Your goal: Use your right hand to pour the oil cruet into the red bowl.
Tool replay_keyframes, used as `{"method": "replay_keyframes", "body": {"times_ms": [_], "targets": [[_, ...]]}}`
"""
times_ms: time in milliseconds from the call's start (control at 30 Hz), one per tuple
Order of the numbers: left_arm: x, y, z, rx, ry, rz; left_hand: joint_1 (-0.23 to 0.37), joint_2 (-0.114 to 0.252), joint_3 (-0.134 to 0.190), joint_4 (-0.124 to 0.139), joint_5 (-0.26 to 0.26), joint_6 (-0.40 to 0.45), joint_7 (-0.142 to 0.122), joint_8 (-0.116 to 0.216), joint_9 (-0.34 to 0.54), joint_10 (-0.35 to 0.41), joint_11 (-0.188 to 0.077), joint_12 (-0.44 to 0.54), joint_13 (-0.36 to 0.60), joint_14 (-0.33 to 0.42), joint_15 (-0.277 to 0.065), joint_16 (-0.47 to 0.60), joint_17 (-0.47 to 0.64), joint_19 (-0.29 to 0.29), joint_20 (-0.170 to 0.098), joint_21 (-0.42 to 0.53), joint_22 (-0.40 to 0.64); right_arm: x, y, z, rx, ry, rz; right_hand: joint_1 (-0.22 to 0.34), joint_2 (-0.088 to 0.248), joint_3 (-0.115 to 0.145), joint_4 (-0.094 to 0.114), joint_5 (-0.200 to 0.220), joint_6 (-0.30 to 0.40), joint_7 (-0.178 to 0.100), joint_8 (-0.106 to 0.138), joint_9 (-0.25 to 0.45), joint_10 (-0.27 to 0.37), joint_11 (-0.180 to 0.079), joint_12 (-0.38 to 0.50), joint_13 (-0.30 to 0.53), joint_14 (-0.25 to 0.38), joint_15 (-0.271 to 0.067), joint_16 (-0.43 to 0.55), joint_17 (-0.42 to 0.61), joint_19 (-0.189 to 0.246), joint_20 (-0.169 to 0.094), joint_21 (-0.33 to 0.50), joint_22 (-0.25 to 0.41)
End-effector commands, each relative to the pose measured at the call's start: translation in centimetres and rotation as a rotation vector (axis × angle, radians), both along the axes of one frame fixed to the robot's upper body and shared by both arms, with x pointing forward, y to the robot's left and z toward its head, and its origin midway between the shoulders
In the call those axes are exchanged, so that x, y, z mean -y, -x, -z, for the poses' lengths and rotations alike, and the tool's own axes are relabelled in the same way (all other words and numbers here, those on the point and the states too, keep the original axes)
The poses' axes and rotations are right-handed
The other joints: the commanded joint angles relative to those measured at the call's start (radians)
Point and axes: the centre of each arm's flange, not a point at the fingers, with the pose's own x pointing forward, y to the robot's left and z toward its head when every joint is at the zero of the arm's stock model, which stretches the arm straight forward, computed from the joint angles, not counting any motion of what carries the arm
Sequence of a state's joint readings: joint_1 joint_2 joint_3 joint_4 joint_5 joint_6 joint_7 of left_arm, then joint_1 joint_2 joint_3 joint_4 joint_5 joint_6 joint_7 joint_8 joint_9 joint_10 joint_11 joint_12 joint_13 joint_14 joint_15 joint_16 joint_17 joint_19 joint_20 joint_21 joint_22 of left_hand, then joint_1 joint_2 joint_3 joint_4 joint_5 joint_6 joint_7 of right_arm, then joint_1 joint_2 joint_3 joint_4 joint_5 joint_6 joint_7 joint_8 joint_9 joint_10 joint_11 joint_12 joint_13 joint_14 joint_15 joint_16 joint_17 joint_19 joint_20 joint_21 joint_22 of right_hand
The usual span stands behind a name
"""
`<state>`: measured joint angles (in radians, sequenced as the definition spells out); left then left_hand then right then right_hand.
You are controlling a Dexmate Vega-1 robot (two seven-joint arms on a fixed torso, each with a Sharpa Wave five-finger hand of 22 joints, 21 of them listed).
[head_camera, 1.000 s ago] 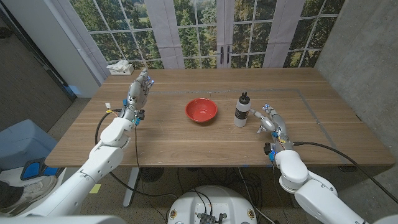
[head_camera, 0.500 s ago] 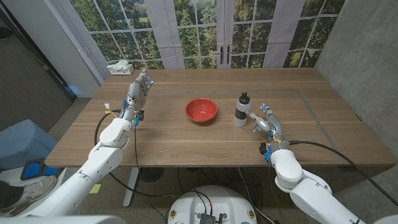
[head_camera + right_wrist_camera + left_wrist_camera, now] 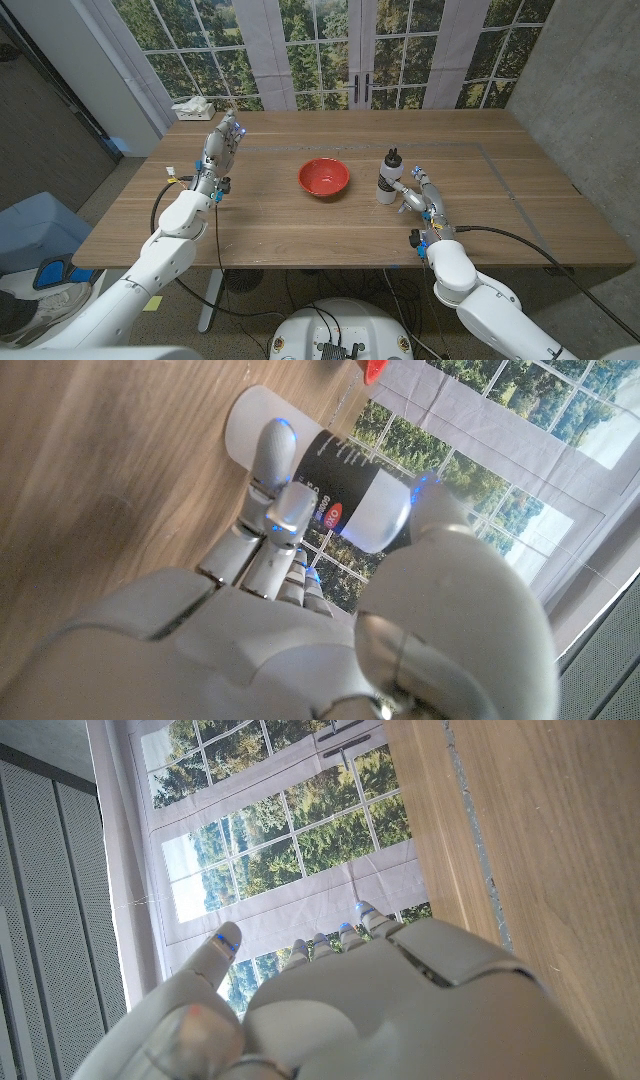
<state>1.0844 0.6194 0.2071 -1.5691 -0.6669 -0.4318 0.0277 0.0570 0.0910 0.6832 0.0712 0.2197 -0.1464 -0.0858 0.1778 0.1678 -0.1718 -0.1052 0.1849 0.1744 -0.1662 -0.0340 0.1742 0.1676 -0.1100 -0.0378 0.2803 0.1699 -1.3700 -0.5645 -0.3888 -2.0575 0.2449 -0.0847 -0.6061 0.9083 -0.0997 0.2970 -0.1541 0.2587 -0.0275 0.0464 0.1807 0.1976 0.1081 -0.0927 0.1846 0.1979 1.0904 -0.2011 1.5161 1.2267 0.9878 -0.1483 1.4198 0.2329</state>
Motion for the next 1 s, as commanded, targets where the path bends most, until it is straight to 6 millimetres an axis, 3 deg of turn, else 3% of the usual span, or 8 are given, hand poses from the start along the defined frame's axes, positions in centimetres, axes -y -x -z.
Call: {"method": "replay_keyframes", "body": {"times_ms": [33, 300, 667, 1000], "targets": [[-0.1, 0.4, 0.2, 0.003, 0.001, -0.001, 0.003, 0.078, 0.008, 0.001, 0.003, 0.001, 0.004, 0.003, 0.002, -0.067, -0.003, 0.003, 0.002, -0.082, -0.091, 0.004, 0.002, 0.004, -0.055, -0.007, 0.005, -1.3, -0.8, 0.2, -0.002, 0.006, -0.020, 0.004, -0.002, -0.002, 0.009, -0.005, -0.020, 0.000, 0.000, 0.005, -0.020, -0.004, 0.001, 0.001, -0.015, -0.008, -0.007, -0.002, -0.009, -0.066, -0.009, -0.010], [-0.1, 0.5, 0.3, 0.003, 0.002, -0.001, 0.003, 0.077, 0.007, 0.000, 0.003, 0.002, 0.005, 0.004, 0.002, -0.067, -0.004, 0.004, 0.002, -0.082, -0.092, 0.003, 0.002, 0.005, -0.055, -0.010, 0.005, -1.7, -1.2, 0.2, -0.002, -0.002, -0.033, 0.007, 0.000, -0.005, 0.012, -0.008, -0.021, -0.009, 0.006, 0.006, -0.016, -0.015, 0.009, 0.001, -0.034, -0.009, -0.023, -0.010, -0.010, -0.066, -0.012, -0.023], [-0.3, 0.8, 0.3, 0.006, 0.002, -0.005, 0.004, 0.077, 0.006, -0.002, 0.002, 0.003, 0.005, 0.004, 0.002, -0.067, -0.002, 0.003, 0.002, -0.083, -0.092, 0.003, 0.002, 0.006, -0.055, -0.013, 0.005, -2.7, -1.9, -0.2, 0.017, -0.009, -0.069, 0.017, 0.017, -0.003, 0.017, -0.016, -0.005, 0.014, 0.015, 0.005, 0.026, -0.003, 0.028, 0.000, -0.009, -0.012, -0.017, -0.006, 0.012, -0.066, -0.007, -0.036], [-0.3, 0.6, 0.2, 0.004, 0.002, -0.001, 0.004, 0.075, 0.005, -0.003, 0.002, 0.005, 0.004, 0.005, 0.002, -0.067, -0.003, 0.003, 0.002, -0.083, -0.092, 0.003, 0.002, 0.010, -0.054, -0.015, 0.005, -3.4, -2.7, -0.7, 0.014, 0.005, -0.044, 0.024, 0.021, -0.001, 0.016, -0.020, 0.001, 0.018, 0.017, 0.005, 0.026, -0.002, 0.027, -0.001, 0.005, -0.011, -0.015, -0.006, 0.017, -0.067, -0.008, -0.042]]}}
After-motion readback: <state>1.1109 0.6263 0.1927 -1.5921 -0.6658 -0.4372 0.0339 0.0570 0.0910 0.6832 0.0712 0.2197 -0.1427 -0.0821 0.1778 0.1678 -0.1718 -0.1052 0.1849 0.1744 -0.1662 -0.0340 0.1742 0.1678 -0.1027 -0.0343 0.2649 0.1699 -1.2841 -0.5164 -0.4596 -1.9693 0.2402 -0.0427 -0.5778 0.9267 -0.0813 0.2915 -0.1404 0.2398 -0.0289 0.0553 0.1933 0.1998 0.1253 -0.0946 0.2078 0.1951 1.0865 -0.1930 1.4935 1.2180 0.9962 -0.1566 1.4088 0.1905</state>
